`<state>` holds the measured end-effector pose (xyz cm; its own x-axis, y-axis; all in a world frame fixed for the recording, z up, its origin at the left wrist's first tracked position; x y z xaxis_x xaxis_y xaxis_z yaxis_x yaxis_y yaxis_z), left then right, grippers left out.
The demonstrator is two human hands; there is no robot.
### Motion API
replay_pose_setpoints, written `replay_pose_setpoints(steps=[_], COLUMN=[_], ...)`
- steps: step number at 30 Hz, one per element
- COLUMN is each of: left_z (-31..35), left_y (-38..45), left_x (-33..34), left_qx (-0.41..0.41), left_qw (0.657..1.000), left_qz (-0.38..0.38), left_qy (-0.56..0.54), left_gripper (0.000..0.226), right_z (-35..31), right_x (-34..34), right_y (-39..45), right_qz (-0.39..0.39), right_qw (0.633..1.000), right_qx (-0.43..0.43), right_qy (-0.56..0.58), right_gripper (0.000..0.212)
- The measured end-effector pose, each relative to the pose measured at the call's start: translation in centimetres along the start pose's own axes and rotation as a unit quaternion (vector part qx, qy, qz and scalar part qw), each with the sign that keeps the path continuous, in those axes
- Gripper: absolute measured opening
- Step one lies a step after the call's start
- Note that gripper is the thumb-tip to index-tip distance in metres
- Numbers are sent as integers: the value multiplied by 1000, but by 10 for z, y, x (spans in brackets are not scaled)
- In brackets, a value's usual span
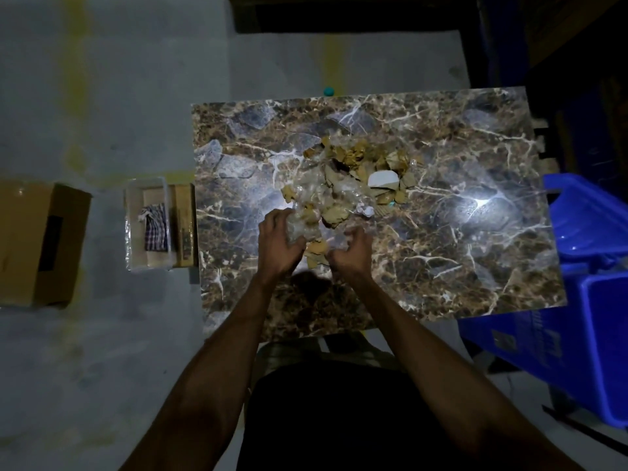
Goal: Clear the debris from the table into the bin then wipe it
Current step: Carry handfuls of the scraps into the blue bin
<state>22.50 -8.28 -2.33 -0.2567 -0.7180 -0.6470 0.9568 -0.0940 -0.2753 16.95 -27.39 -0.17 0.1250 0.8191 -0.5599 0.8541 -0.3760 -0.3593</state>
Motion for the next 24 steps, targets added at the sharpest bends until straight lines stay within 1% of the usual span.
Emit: replay_pose_setpoints(steps=[1, 2, 3, 5, 7, 8, 11, 13, 14, 18, 20, 22, 24], left_z=[-3, -6, -6, -6, -2, 1, 8, 12, 13, 8, 5, 4, 8], left_y=[-7, -12, -17, -28, -39, -43, -49, -53, -53, -47, -44, -43, -44], left_x=[1, 2, 4, 9, 16, 19, 23, 21, 19, 12, 13, 17, 24], left_qx=[-22, -43, -62, -88, -99, -104, -118, -117, -113, -85, -79, -95, -111], left_qw=[1000, 999, 997, 995, 994, 994, 992, 991, 991, 988, 984, 978, 972], left_qz=[14, 22, 27, 38, 42, 42, 43, 61, 72, 102, 100, 94, 96], left_qy=[-8, -20, -28, -26, -8, 2, 14, -7, -24, -74, -123, -160, -182], left_gripper=[69, 70, 71, 73, 74, 74, 73, 72, 69, 59, 56, 53, 50], right_z=[4, 9, 11, 12, 11, 9, 0, 3, 6, 19, 18, 10, 3], right_x=[2, 5, 9, 16, 24, 26, 26, 23, 20, 14, 15, 21, 31], right_y=[-7, -13, -19, -25, -27, -27, -20, -17, -15, -12, -11, -13, -18], right_qz=[-23, -46, -58, -33, 3, 6, -11, -1, 4, 11, 5, 0, -9], right_qw=[999, 996, 995, 999, 999, 998, 995, 992, 992, 996, 993, 990, 985], right_qx=[50, 79, 82, 29, -42, -67, -95, -123, -123, -59, -59, -72, -58], right_qy=[-3, -8, -13, -21, -13, -3, 14, 22, 29, 68, 98, 125, 165], right_gripper=[57, 62, 65, 65, 55, 50, 41, 42, 43, 42, 38, 36, 41])
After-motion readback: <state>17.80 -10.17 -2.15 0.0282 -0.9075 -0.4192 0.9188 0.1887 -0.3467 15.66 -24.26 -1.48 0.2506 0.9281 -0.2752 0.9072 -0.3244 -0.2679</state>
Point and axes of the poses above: each hand's wrist, its own y-axis towards the middle knuckle, its own x-axis out of the palm, z = x × y, the point moved 3 cm from there along y, towards the middle knuckle, and after that the axes turned 5 degrees about -x, right-handed, at the moved point
